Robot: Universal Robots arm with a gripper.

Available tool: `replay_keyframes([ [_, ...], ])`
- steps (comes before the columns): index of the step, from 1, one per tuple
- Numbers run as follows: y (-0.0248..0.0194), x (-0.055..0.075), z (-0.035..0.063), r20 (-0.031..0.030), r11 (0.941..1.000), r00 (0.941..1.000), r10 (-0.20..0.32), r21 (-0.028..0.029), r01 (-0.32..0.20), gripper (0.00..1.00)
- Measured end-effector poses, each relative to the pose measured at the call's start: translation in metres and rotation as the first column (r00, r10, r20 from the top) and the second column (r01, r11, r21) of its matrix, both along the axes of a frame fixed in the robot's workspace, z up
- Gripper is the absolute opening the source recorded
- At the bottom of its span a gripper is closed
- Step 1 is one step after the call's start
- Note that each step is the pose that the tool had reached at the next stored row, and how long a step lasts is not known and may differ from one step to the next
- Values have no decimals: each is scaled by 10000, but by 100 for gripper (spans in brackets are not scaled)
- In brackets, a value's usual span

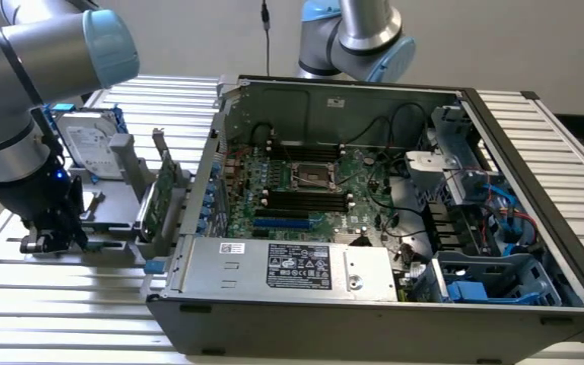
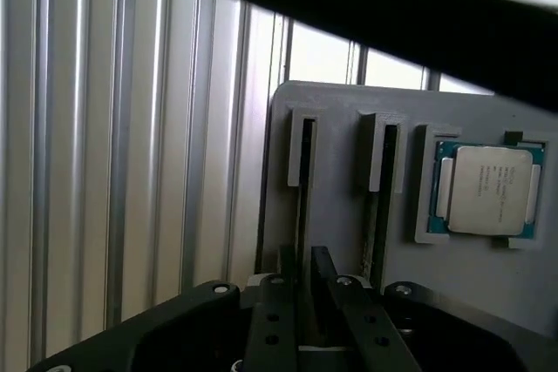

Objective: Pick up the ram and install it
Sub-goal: 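Pick up the ram and move it above insertion slot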

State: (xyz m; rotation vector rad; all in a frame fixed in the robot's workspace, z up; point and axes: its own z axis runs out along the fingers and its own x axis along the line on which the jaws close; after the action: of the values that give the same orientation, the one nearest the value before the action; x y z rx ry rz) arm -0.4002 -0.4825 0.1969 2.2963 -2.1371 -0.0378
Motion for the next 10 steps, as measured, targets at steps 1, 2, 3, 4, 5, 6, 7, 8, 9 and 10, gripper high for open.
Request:
replay_keyframes([
  [1,0,2,1,-8,10000,10000,-4,-8,4,21],
  [2,0,3,1,-17,10000,10000,-8,-16,8,21],
  [3,0,4,1,-25,10000,10000,-13,-23,13,21],
  [4,0,6,1,-36,10000,10000,-19,-31,18,21],
  [5,0,6,1,-45,10000,10000,-27,-40,27,21],
  [6,-1,8,2,-54,10000,10000,-36,-49,36,21],
  [7,0,8,2,-63,10000,10000,-51,-57,50,19],
  [8,0,9,2,-72,10000,9999,-72,-68,72,14],
  [9,0,10,1,-79,9999,9999,-97,-76,96,14],
  [10,0,11,1,-87,9999,9999,-124,-86,123,14],
])
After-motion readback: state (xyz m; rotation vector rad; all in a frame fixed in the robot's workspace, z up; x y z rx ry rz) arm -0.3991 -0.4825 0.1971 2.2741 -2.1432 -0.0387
